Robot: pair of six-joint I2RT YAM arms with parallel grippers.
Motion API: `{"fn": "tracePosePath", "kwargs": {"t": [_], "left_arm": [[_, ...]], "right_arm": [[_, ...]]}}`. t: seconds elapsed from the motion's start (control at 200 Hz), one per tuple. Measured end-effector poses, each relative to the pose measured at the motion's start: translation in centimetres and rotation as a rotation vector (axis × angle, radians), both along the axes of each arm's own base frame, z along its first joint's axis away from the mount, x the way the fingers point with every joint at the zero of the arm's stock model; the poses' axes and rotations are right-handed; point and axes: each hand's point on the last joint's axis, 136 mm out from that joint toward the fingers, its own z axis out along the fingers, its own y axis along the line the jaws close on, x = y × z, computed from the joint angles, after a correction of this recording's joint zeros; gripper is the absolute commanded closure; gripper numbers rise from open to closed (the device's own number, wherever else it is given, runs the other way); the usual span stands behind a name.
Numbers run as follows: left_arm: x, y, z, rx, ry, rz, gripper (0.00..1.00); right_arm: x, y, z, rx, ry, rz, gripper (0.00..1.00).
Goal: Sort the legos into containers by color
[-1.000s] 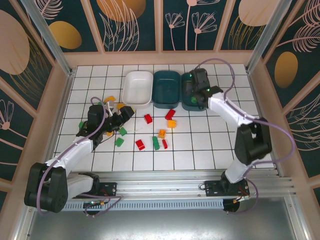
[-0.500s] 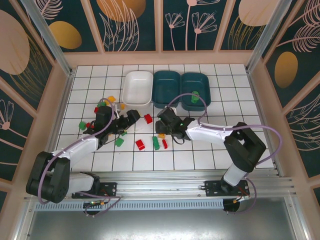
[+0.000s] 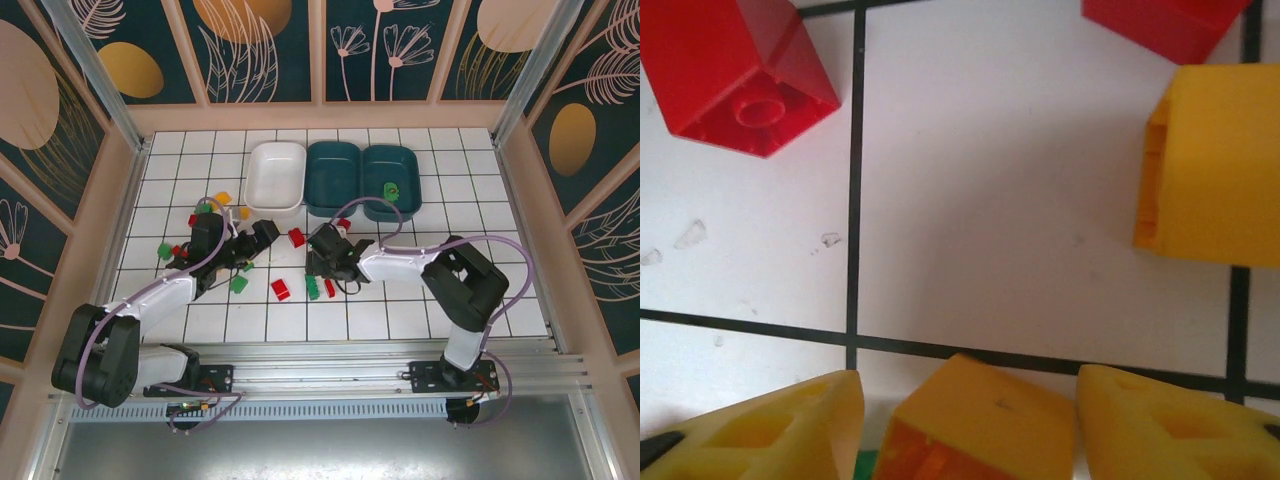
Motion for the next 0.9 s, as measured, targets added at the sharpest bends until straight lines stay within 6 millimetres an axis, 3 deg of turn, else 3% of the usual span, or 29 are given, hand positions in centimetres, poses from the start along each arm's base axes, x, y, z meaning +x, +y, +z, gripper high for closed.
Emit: {"fn": "tracePosePath", "kwargs": {"t": [0.125, 0.29, 0.385, 0.54, 0.646, 0.786, 0.851, 0.901], "left_arm": [[0.0, 0.0, 0.0, 0.000, 0.000, 0.000, 0.01], [0.1, 0.2, -0.2, 0.022, -0.007, 0.005, 0.02], [0.2, 0.7, -0.4, 0.050, -0.005, 0.029, 0.01], [0.4, 2.7, -0.1, 0.119, -0.018, 0.124, 0.01], [0.6, 4.0, 0.4, 0.156, -0.039, 0.188, 0.02], [0.3, 5.0, -0.6, 0.210, -0.002, 0.225, 0.02], [0.1, 5.6, -1.2, 0.240, 0.018, 0.241, 0.01], [-0.1, 6.1, -1.5, 0.262, 0.030, 0.256, 0.02]], "right_arm": [[0.5, 0.3, 0.3, -0.007, -0.017, 0.006, 0.76], [2.3, 0.8, 2.5, -0.016, -0.099, 0.008, 0.81], [4.0, 1.0, 4.9, -0.022, -0.166, 0.011, 0.81], [10.4, 0.2, 10.7, 0.032, -0.318, -0.030, 0.82], [16.1, -1.0, 12.9, 0.070, -0.387, -0.077, 0.80], [22.8, -1.7, 11.7, 0.059, -0.404, -0.109, 0.71], [24.5, -1.7, 10.3, 0.034, -0.386, -0.106, 0.57], [25.1, -1.7, 9.1, 0.008, -0.364, -0.098, 0.52]]}}
